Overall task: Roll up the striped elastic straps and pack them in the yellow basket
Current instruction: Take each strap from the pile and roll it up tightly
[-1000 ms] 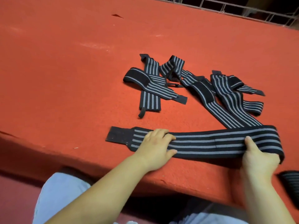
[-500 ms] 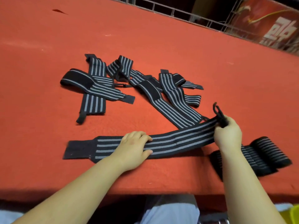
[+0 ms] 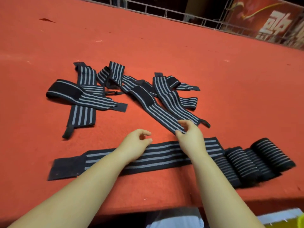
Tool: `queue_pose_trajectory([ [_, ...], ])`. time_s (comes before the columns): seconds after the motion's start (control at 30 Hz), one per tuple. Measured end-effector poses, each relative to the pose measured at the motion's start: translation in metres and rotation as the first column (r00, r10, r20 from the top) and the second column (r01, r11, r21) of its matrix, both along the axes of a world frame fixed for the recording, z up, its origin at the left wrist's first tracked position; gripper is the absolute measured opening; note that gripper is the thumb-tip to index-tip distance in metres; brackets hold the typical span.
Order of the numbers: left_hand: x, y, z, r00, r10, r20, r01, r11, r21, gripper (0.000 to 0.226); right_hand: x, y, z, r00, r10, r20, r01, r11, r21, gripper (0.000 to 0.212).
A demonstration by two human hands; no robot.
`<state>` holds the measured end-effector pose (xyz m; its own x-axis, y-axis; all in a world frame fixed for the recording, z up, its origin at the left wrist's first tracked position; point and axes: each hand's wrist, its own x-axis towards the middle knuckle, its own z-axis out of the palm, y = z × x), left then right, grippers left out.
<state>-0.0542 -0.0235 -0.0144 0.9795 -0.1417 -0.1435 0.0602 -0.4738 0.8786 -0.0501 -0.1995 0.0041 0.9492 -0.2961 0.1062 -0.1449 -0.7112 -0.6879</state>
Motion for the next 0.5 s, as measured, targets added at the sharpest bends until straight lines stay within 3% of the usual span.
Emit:
queue_pose_trajectory([
  [0.1,0.014,0.003,0.006,0.962,0.135,-0.238,-0.198,0.945,-0.262,0.030,0.015,0.012,-0.011,0.996,0.039,-0.085,-0.043,0.998,-0.046,0.045],
  [0.23,0.040,0.000,0.008,0.858,0.160,-0.487,-0.411,0.782,-0.467,0.032,0.045,0.010,-0.020,0.991,0.000,-0.131,-0.024,0.983,-0.181,0.057],
  [0.37,0.064,-0.015,0.011,0.777,0.081,-0.625,-0.518,0.647,-0.560,0.034,0.073,0.000,-0.023,0.966,-0.093,-0.240,0.010,0.945,-0.326,0.064],
  [0.5,0.085,-0.034,0.010,0.733,0.013,-0.680,-0.539,0.620,-0.570,0.034,0.094,-0.009,-0.020,0.938,-0.170,-0.304,0.053,0.933,-0.356,0.060],
])
